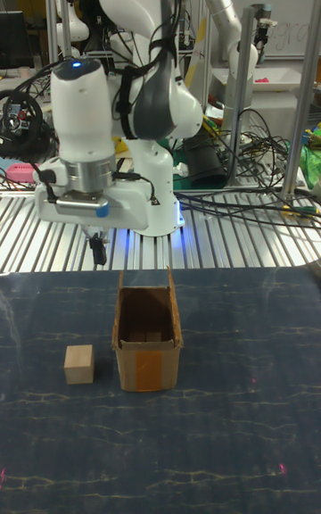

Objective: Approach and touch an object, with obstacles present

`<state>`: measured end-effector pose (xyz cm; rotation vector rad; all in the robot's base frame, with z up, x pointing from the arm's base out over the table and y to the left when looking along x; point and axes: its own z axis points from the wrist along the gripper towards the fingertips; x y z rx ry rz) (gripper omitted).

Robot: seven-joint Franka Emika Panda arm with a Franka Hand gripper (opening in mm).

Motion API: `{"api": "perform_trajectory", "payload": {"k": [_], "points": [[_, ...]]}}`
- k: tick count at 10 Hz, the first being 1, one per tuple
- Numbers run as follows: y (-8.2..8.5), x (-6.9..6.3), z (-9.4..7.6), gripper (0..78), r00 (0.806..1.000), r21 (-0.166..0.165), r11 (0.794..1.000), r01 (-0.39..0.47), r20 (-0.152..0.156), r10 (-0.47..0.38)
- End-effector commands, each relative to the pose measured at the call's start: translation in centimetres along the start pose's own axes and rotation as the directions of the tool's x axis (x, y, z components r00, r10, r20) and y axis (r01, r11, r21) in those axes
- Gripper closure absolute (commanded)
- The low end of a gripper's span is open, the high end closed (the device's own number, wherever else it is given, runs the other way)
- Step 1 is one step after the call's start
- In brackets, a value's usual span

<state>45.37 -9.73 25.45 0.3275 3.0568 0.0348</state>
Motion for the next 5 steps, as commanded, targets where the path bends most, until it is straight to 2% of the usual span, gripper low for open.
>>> {"api": "perform_trajectory", "payload": {"k": [1,3,5], "points": [[2.6,0.5,-1.0,77.6,1.000,-0.012,1.000,0.014,-0.015,-0.015],[3.7,0.3,-1.4,77.6,1.000,-0.010,1.000,0.000,-0.023,0.000],[3.8,0.2,-1.5,77.6,1.000,-0.014,1.000,-0.001,-0.030,0.001]]}}
